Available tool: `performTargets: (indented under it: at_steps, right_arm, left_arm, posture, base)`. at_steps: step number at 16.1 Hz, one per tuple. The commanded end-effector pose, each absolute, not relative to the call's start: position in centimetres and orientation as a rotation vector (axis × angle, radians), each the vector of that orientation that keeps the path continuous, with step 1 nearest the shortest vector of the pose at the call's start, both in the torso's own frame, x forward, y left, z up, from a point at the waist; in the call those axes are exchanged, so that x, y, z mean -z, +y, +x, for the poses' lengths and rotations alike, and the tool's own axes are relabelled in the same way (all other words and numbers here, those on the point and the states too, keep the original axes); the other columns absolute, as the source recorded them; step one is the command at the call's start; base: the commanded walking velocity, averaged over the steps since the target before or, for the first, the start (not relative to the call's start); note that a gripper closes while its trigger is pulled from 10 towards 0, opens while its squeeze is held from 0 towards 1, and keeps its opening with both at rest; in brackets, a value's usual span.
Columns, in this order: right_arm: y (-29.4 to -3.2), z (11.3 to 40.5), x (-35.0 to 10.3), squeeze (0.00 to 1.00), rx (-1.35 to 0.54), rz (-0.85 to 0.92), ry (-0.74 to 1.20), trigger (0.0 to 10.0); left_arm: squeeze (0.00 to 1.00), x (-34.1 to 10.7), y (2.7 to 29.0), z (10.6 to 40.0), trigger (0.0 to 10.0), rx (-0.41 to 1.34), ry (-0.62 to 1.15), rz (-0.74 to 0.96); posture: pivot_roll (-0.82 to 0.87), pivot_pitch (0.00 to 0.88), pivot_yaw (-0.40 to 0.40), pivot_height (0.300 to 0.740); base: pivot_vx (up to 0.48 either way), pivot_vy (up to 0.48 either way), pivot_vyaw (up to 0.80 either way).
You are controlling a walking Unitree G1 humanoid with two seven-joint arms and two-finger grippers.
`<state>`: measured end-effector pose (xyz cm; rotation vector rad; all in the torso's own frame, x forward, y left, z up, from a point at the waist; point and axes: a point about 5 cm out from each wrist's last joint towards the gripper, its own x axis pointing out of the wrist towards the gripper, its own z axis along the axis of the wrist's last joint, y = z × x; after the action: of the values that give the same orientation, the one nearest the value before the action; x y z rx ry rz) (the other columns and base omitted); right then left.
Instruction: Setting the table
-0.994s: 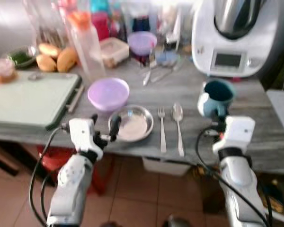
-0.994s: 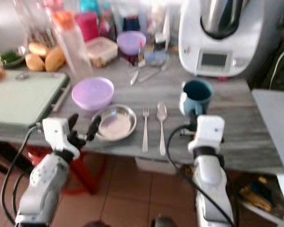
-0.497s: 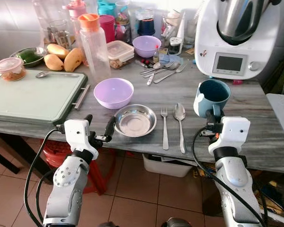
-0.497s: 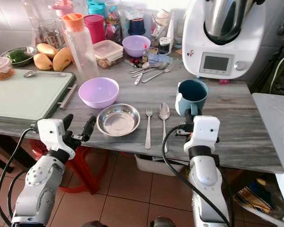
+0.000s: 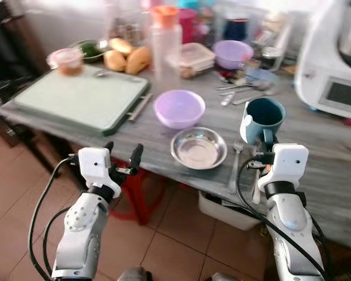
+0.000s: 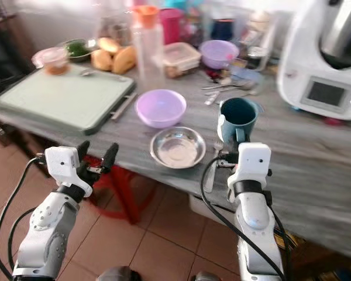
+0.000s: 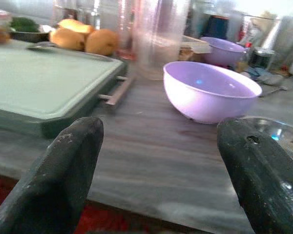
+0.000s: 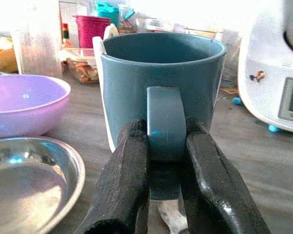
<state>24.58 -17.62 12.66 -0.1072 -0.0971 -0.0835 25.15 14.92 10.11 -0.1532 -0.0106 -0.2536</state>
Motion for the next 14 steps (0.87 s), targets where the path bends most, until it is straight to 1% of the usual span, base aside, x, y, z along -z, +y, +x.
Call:
performTargets:
  at_steps: [1, 3, 6, 9, 10, 12, 14]
  right_arm:
    - [-17.9, 24.6, -13.0, 0.0, 0.107, -0.097, -0.118, 10.0]
    - [-18.2, 24.7, -13.2, 0.0, 0.121, -0.09, -0.125, 10.0]
    - [-18.5, 25.5, -13.5, 0.0, 0.095, -0.085, -0.136, 10.0]
    - [-18.3, 27.8, -14.2, 0.0, -0.011, -0.065, -0.139, 10.0]
    - [-18.3, 28.1, -14.3, 0.0, -0.016, -0.066, -0.145, 10.0]
    - [-17.9, 29.8, -14.9, 0.0, -0.087, -0.046, -0.155, 10.0]
    - [-17.9, 30.5, -14.9, 0.0, -0.105, -0.046, -0.152, 10.0]
  left_arm:
    - [0.0, -10.4, 15.0, 25.2, 10.0, 0.252, -0.019, -0.14]
    - [0.0, -10.4, 14.9, 25.2, 10.0, 0.253, -0.019, -0.143]
    - [0.0, -10.2, 14.9, 25.1, 10.0, 0.256, -0.014, -0.142]
    - [0.0, -10.1, 14.8, 24.9, 10.0, 0.268, 0.002, -0.137]
    - [0.0, -10.1, 14.8, 24.8, 10.0, 0.269, 0.006, -0.138]
    - [0.0, -9.9, 14.6, 24.2, 10.0, 0.299, 0.031, -0.117]
    - [0.0, -9.9, 14.9, 23.9, 10.0, 0.286, 0.042, -0.112]
  posture:
    - [-0.04, 0.0, 0.026, 0.74]
    - [-0.04, 0.0, 0.025, 0.74]
    - [-0.04, 0.0, 0.023, 0.74]
    - [-0.03, 0.0, 0.026, 0.74]
    - [-0.02, 0.0, 0.024, 0.74]
    - [0.0, 0.0, 0.024, 0.74]
    - [0.01, 0.0, 0.022, 0.74]
  base:
    - [0.0, 0.0, 0.0]
    - [0.0, 0.0, 0.0]
    - [0.0, 0.0, 0.0]
    - [0.0, 0.0, 0.0]
    - [0.0, 0.0, 0.0]
    - [0.0, 0.0, 0.0]
    - [0.0, 0.0, 0.0]
